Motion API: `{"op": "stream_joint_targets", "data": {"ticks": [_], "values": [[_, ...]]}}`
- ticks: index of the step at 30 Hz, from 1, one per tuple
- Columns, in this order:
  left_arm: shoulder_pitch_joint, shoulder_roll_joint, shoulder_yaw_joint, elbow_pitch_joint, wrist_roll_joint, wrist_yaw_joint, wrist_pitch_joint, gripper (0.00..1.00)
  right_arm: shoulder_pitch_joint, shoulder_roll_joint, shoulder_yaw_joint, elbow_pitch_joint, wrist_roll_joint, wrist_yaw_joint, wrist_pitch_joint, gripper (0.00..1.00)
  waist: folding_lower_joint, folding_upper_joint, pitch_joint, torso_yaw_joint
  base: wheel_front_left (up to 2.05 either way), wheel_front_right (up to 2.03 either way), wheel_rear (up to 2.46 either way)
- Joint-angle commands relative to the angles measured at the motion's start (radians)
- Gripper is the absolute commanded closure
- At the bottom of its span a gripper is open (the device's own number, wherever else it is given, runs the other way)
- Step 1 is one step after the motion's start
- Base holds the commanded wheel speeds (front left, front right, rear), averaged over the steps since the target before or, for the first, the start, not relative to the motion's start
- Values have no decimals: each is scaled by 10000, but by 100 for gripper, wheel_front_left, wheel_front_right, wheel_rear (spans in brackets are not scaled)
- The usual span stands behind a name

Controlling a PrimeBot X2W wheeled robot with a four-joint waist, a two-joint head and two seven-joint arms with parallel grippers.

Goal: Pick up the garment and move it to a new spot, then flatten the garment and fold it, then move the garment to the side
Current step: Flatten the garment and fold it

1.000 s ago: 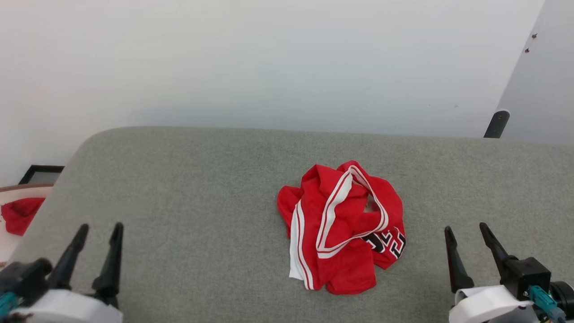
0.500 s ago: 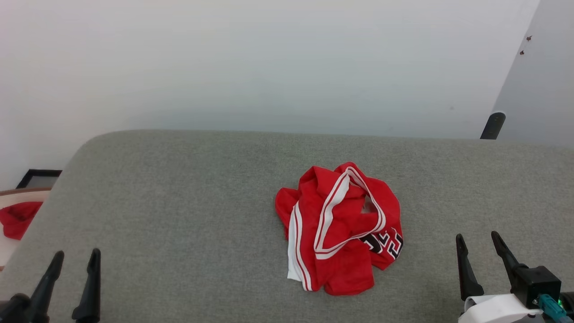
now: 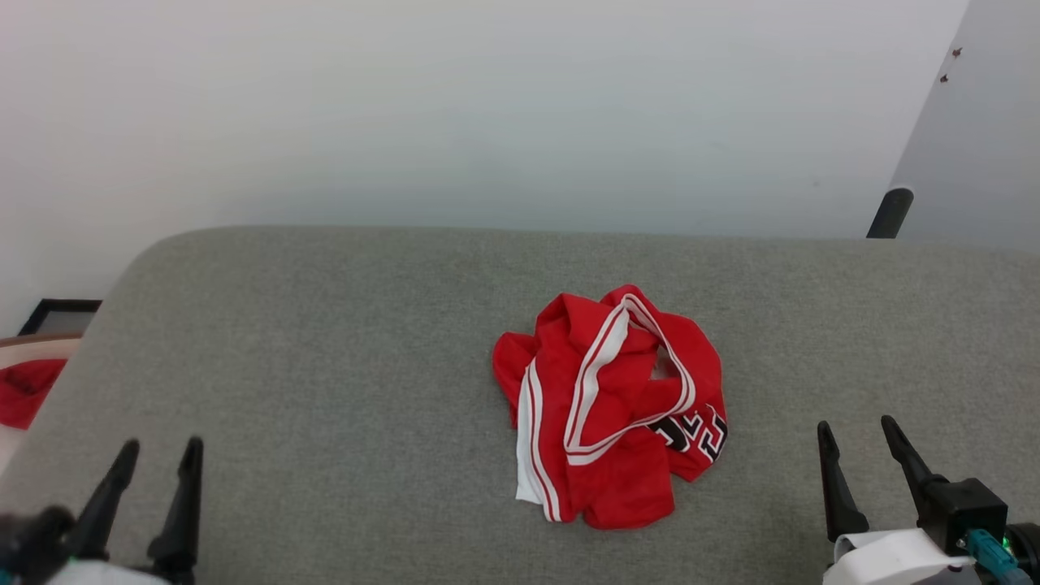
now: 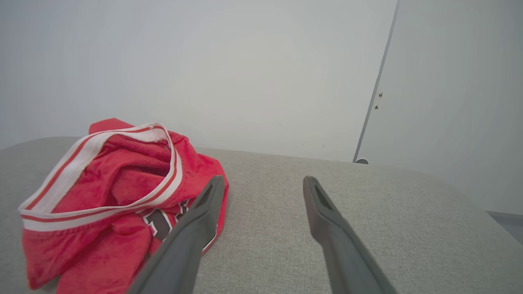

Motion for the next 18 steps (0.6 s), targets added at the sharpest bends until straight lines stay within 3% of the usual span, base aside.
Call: {"op": "stream_joint_targets", "data": {"ticks": [1,18], "values": [[-289,124,-106,-132,-189,-29,326,0,-190,6,63,5,4,1,-54,0,0,0,115,-63,0,0,0],[-3102,1067,-1939,-860,-2586,-73,5774,0,-904,7,102,-67,141,1,-54,0,0,0,1155,-1076,0,0,0]]}}
